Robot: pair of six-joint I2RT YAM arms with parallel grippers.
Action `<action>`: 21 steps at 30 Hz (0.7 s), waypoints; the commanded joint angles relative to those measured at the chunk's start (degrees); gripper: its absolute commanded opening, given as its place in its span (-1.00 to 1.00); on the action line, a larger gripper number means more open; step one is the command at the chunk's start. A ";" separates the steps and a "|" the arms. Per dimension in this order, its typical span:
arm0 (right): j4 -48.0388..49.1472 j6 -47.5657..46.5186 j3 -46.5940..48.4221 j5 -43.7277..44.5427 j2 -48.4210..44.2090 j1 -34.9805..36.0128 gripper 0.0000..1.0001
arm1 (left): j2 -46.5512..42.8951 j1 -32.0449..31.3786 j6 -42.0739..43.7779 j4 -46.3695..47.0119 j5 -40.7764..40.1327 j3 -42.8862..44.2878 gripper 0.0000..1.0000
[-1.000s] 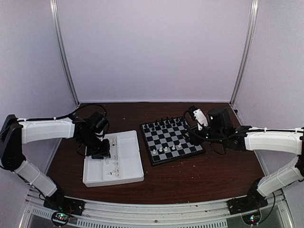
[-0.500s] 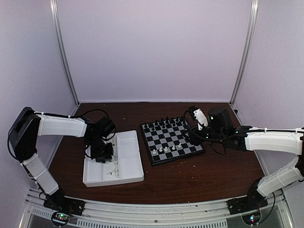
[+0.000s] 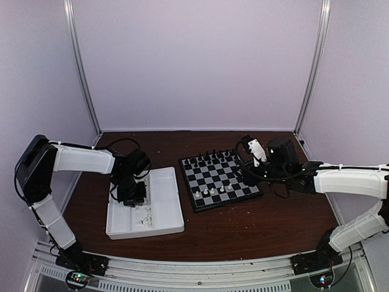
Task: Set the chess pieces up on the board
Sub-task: Pick up the chess piece from the storage box.
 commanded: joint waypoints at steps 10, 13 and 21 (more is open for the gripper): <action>0.60 0.40 -0.38 -0.80 -1.88 -0.10 0.00 | 2.18 -0.28 3.61 0.27 -0.99 2.39 -0.70; 0.44 0.75 -0.16 -1.27 -2.12 -0.12 0.00 | 3.75 -0.28 4.42 0.55 -0.71 2.71 -0.70; -1.54 0.77 1.82 -5.86 -2.89 0.11 0.02 | 0.44 -0.29 4.47 0.21 0.32 4.29 -0.80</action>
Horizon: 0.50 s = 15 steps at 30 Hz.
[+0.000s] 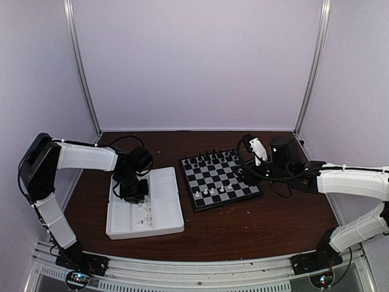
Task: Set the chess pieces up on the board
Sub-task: Pick up the chess piece from the storage box.
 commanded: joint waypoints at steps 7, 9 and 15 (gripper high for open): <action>4.00 5.20 4.73 -6.61 1.03 3.47 0.02 | -11.68 -0.29 -3.90 0.21 3.23 4.67 -0.75; 6.32 7.19 6.68 -7.55 3.33 5.41 0.02 | -14.02 -0.29 -5.74 0.82 3.52 4.79 -0.74; 13.43 9.91 14.40 -8.92 15.77 13.87 0.01 | -20.90 -0.29 -14.98 10.51 8.72 -1.32 -0.72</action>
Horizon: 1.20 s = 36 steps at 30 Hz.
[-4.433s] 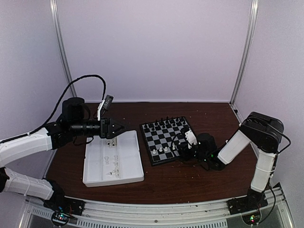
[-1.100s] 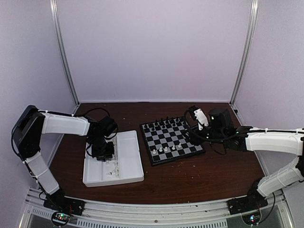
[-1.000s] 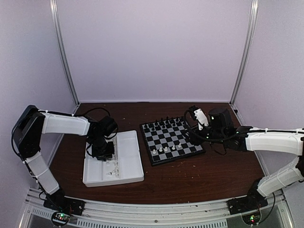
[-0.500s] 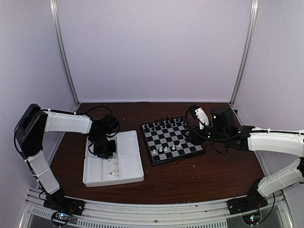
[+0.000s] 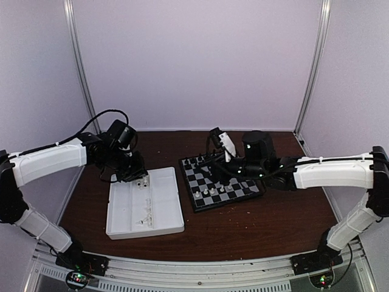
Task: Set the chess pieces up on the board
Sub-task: Pick up the chess piece from the storage box, then place the chess piece on the chessboard.
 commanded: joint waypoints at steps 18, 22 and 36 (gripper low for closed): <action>27.80 13.89 18.26 -3.62 30.89 11.04 -0.03 | -17.89 -0.29 -32.69 27.51 7.31 -20.57 -0.63; 26.84 13.83 20.67 -3.89 33.03 11.69 -0.05 | -18.22 -0.29 -35.19 30.03 7.94 -22.13 -0.61; 25.57 14.76 24.12 -3.12 37.88 12.76 -0.16 | -16.58 -0.21 -37.83 35.20 10.05 -23.64 -0.60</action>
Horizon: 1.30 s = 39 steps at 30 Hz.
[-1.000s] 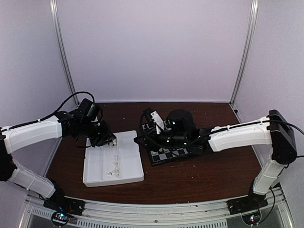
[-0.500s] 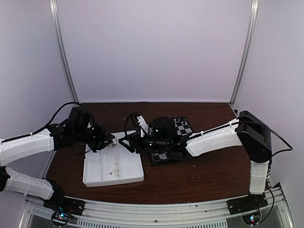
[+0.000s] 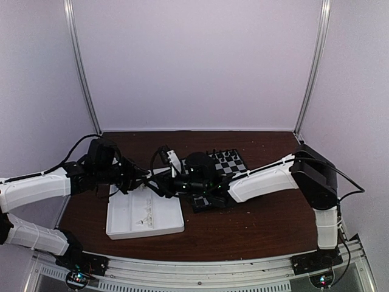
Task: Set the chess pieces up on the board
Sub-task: Place the chess piece on the chessboard.
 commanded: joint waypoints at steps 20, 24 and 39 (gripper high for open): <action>-2.75 1.56 2.97 3.73 2.45 0.50 -0.47 | -0.77 -0.22 -1.39 4.32 0.89 -1.01 -0.59; -3.09 1.87 3.38 3.72 2.91 0.54 -0.47 | -0.91 -0.22 -1.40 4.35 0.85 -1.18 -0.59; -2.11 1.85 0.56 6.05 0.18 0.02 -0.88 | -1.25 -0.22 -0.31 3.30 0.85 -1.33 -0.35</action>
